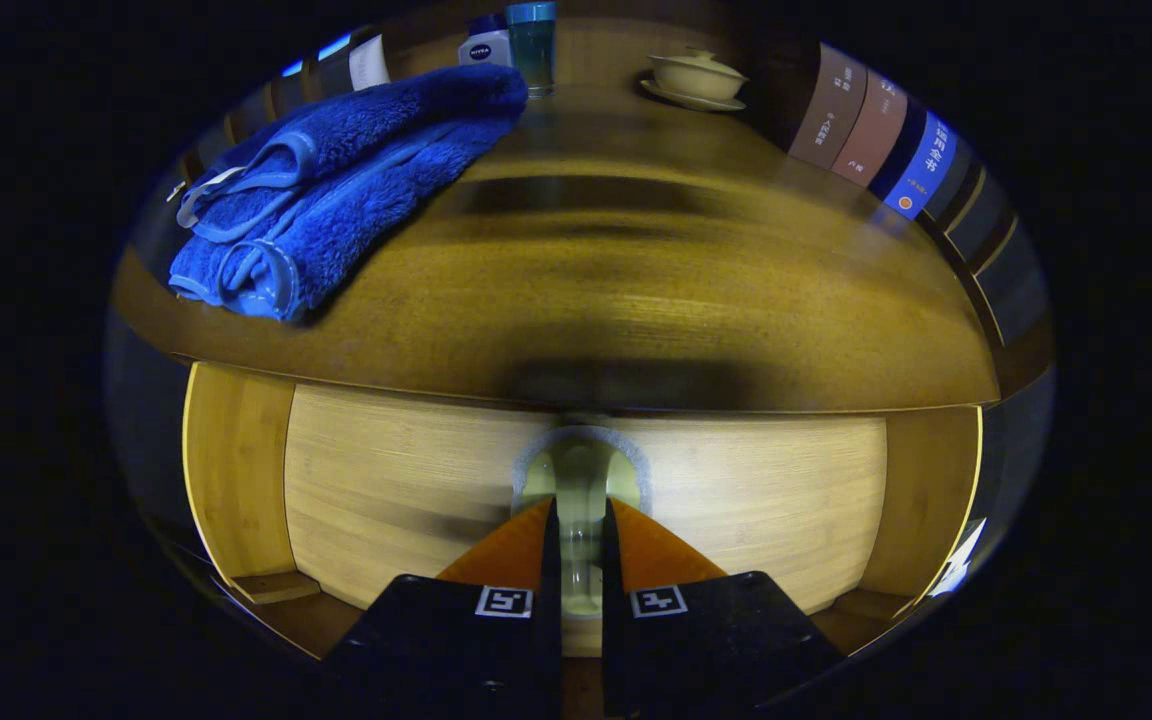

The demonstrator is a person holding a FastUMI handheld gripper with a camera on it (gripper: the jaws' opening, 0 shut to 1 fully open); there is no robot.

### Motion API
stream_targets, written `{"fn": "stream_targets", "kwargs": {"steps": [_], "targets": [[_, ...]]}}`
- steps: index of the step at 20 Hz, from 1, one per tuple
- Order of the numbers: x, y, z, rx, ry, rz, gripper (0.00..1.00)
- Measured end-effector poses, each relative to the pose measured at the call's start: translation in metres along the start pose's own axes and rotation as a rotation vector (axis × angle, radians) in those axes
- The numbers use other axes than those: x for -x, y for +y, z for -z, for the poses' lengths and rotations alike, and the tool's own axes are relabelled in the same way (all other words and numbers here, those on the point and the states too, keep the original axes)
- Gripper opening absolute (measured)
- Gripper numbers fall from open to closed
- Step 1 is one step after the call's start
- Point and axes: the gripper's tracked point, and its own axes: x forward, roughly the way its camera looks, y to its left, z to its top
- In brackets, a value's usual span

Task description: Pull open the drawer, take out the items inside it, and place them on the countertop above the cabinet.

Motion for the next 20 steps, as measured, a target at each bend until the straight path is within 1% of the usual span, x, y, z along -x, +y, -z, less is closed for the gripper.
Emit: {"fn": "stream_targets", "kwargs": {"steps": [3, 6, 11, 13, 15, 17, 18, 20], "targets": [[0.016, 0.000, 0.000, 0.001, -0.046, -0.009, 0.21], [0.047, 0.001, -0.003, 0.005, -0.118, -0.027, 0.21], [0.123, -0.003, -0.017, -0.006, -0.304, -0.026, 0.20], [0.149, -0.003, -0.033, -0.019, -0.388, -0.035, 0.21], [0.166, -0.009, -0.063, -0.043, -0.468, -0.029, 0.20], [0.166, -0.008, -0.089, -0.054, -0.491, -0.035, 0.20], [0.164, -0.006, -0.104, -0.063, -0.496, -0.051, 0.20], [0.150, -0.011, -0.130, -0.092, -0.492, -0.048, 0.20]]}}
